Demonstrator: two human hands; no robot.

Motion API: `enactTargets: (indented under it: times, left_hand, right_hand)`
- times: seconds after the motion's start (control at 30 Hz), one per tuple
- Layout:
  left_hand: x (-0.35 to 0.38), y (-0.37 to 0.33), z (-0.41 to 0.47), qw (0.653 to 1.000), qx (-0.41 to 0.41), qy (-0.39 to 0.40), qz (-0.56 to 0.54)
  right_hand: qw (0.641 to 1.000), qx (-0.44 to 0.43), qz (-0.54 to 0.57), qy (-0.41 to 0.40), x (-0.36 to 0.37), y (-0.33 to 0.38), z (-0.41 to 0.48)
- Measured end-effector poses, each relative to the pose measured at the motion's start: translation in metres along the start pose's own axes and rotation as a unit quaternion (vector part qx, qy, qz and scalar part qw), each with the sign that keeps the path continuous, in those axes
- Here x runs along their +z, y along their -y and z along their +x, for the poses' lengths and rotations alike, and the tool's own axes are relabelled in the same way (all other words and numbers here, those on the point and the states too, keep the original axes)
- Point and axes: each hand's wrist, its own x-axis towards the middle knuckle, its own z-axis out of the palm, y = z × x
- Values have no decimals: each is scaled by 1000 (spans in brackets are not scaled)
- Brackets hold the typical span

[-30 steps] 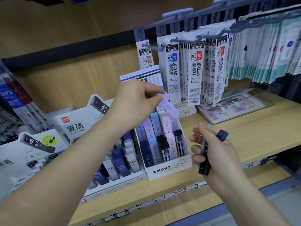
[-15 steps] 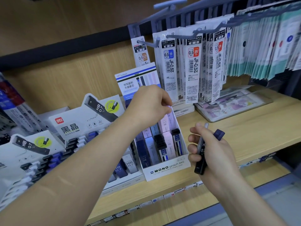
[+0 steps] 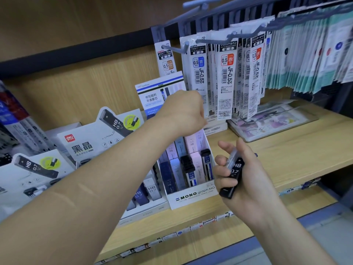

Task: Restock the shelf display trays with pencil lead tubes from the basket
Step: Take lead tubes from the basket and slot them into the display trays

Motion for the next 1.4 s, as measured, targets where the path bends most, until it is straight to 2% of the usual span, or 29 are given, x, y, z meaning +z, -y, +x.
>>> enactTargets:
  times: [0.13, 0.23, 0.33, 0.4, 0.5, 0.6, 0.67, 0.77, 0.83, 0.9, 0.97, 1.07, 1.13, 1.23, 1.3, 1.37, 1.4]
  left_hand:
    - [-5, -8, -50, 993, 4, -78, -92]
    - [18, -19, -103, 984, -4, -47, -170]
    - [46, -16, -128, 940, -72, -52, -330]
    - [54, -12, -135, 904, -128, -55, -405]
    - [53, -8, -142, 861, -143, -32, -488]
    - [47, -3, -153, 856, -118, 5, -504]
    - [44, 2, -162, 856, -107, 9, -506]
    - [35, 12, -172, 817, -118, -24, -563]
    - [29, 21, -176, 800, -118, -47, -586]
    - [23, 30, -182, 798, -111, -62, -589]
    - [19, 41, -191, 803, -111, -63, -583]
    - [8, 65, -214, 854, -104, -21, -509]
    - [0, 84, -228, 891, -87, 23, -445]
    - [-7, 112, -245, 912, -93, 23, -399]
    - [-12, 126, -256, 912, -121, 25, -391]
    - [-24, 140, -267, 897, -155, 13, -414]
    - [-32, 149, -272, 888, -176, -19, -424]
  right_hand:
    - [997, -6, 80, -9, 2, 0, 1]
    - [994, -26, 107, -24, 6, -3, 3]
    - [994, -31, 99, -44, 13, -9, 0]
    - [995, -31, 86, -32, 15, -14, -3]
    - [998, -23, 58, 7, 17, -18, -7]
    - [997, -30, 60, 26, 19, -14, -12]
    - [998, -48, 38, 11, 18, -11, -11]
    - [993, -48, -96, 39, 19, -10, -15]
    - [965, -30, -234, 111, 25, -18, -23]
    - [916, -48, -362, 168, 34, -33, -33]
    - [889, -72, -414, 185, 40, -49, -37]
    - [846, -92, -484, 206, 45, -66, -41]
    - [792, -114, -553, 234, 50, -77, -46]
    - [711, -113, -642, 263, 58, -104, -57]
    - [695, -98, -659, 271, 63, -126, -65]
    - [712, -84, -642, 270, 69, -144, -70]
    - [731, -68, -625, 265, 72, -151, -72]
